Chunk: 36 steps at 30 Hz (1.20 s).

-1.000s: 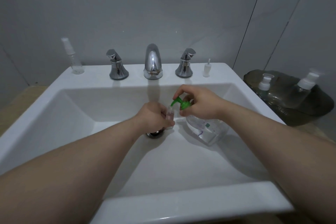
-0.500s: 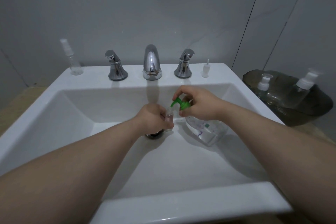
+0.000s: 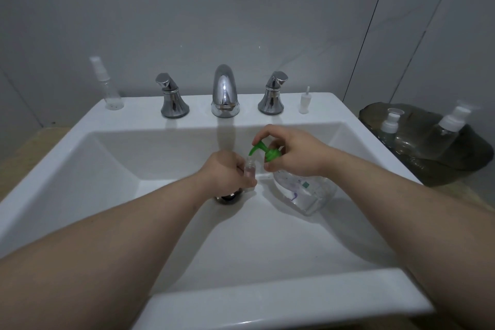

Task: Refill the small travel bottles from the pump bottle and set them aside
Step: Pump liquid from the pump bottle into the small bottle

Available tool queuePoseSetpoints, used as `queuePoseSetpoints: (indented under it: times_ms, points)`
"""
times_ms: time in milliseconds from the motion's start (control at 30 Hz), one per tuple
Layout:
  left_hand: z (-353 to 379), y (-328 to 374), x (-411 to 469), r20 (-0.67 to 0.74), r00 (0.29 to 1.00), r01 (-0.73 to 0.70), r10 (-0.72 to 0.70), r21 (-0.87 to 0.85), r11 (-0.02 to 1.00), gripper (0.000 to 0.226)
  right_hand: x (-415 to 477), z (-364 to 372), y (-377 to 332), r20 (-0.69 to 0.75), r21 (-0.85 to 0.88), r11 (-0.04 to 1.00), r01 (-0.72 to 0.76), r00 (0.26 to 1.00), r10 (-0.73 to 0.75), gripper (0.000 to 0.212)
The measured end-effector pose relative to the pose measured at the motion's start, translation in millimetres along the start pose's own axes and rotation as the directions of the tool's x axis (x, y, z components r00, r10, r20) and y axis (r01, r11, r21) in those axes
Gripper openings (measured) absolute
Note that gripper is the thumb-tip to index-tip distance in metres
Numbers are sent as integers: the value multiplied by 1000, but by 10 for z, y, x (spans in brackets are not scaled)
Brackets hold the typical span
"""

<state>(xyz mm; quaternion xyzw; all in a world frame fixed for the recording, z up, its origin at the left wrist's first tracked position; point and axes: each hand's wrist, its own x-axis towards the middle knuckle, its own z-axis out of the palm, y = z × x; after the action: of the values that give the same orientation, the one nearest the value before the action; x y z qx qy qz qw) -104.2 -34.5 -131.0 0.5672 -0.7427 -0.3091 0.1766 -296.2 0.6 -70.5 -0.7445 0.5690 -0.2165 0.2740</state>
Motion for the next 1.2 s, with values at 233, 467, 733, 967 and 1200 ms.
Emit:
queuePoseSetpoints:
  times_ms: [233,467,733,967,1200]
  points:
    - [-20,8,4,11,1000,-2,2,15,1000,28,7,0,4,0,5,1000,-11,1000,11,45]
    - [-18,17,1,11,1000,-5,5,4,1000,27,13,2,-6,3,1,1000,-9,1000,9,43]
    - [-23,44,-19,23,1000,0,0,30,1000,29,23,3,4,4,-16,1000,6,1000,-6,42]
    - [-29,39,-30,22,1000,13,-13,9,1000,29,26,-25,54,-5,-18,999,29,1000,-29,45]
    - [-85,127,-67,-2,1000,2,-2,39,999,23,-53,-265,91,-139,125,991,-40,989,57,51]
